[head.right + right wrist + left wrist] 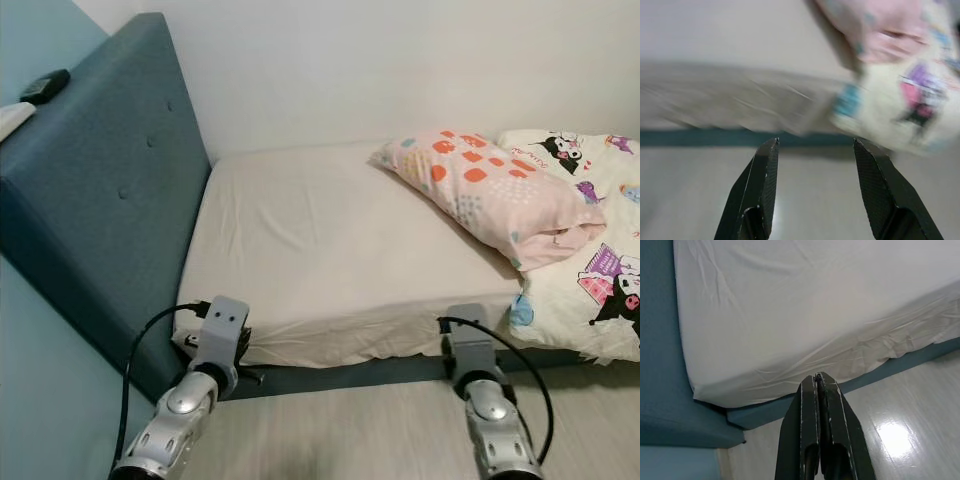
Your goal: Clean up the room
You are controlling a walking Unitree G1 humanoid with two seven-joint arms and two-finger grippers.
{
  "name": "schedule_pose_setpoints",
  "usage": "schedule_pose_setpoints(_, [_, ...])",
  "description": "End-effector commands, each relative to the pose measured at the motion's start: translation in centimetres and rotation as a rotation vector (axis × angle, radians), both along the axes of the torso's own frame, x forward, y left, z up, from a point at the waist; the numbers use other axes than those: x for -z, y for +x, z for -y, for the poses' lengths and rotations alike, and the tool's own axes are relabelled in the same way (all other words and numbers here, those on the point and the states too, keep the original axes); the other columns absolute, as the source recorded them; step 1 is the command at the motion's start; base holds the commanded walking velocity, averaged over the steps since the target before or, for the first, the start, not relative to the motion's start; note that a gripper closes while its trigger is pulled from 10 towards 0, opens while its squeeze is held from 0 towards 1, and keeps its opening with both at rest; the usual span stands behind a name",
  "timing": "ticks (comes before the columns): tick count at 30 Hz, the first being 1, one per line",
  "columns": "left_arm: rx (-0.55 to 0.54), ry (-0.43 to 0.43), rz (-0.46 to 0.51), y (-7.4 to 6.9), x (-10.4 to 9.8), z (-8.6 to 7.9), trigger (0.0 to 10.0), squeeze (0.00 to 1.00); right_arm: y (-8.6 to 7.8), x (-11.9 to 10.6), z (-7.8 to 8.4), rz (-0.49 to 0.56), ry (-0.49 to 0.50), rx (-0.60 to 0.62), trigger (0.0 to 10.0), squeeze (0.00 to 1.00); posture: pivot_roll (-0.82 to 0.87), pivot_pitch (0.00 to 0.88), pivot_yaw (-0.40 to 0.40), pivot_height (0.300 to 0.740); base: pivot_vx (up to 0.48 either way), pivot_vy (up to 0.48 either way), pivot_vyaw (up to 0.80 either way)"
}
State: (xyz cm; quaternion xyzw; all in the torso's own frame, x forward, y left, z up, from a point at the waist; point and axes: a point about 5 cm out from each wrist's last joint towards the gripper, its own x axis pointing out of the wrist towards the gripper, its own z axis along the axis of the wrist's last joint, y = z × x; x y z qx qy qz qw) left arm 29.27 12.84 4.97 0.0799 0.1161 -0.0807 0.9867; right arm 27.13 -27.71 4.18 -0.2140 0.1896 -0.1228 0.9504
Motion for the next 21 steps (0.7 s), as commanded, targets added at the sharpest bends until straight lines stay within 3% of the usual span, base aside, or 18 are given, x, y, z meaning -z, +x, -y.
schedule_pose_setpoints(1, [0.005, 0.014, -0.031, -0.3, 0.7, -0.1, 10.0, 0.00, -0.4, 0.7, -0.3, -0.026, -0.007, -0.002, 10.0, 0.00, 0.02, 0.092, 0.004, 0.740, 0.000, 0.000, 0.00])
schedule_pose_setpoints(3, [0.001, 0.011, -0.031, -0.4, 0.7, -0.1, 10.0, 0.00, -1.1, 1.0, 0.5, -0.064, -0.124, -0.040, 10.0, 0.00, 0.02, 0.095, 0.004, 0.740, 0.000, 0.000, 0.00])
schedule_pose_setpoints(4, [0.001, 0.011, -0.031, -0.4, 0.7, -0.1, 10.0, 0.00, -1.1, 1.0, 0.5, -0.064, -0.124, -0.040, 10.0, 0.00, 0.02, 0.095, 0.004, 0.740, 0.000, 0.000, 0.00])
schedule_pose_setpoints(6, [0.003, 0.006, -0.033, -0.5, 0.8, 0.0, 10.0, 0.00, -1.9, 1.5, 1.0, -0.095, -0.337, -0.048, 10.0, 0.00, 0.01, 0.096, 0.004, 0.740, 0.000, 0.000, 0.00])
schedule_pose_setpoints(10, [0.006, -0.002, -0.033, -0.5, 0.8, 0.1, 10.0, 0.00, -2.3, 1.6, 0.8, -0.084, -0.456, -0.029, 10.0, 0.00, 0.02, 0.096, 0.007, 0.740, 0.000, 0.000, 0.00])
schedule_pose_setpoints(15, [0.017, 0.001, -0.035, -0.6, 0.7, 0.0, 10.0, 0.00, -2.4, 1.5, 0.6, -0.072, -0.505, -0.040, 10.0, 0.00, 0.02, 0.098, 0.016, 0.740, 0.000, 0.000, 0.00])
schedule_pose_setpoints(21, [0.017, -0.001, -0.033, -0.5, 0.6, 0.0, 10.0, 0.00, -2.4, 1.8, 0.7, -0.079, -0.457, -0.051, 10.0, 0.00, 0.03, 0.096, 0.010, 0.740, 0.000, 0.000, 0.00])
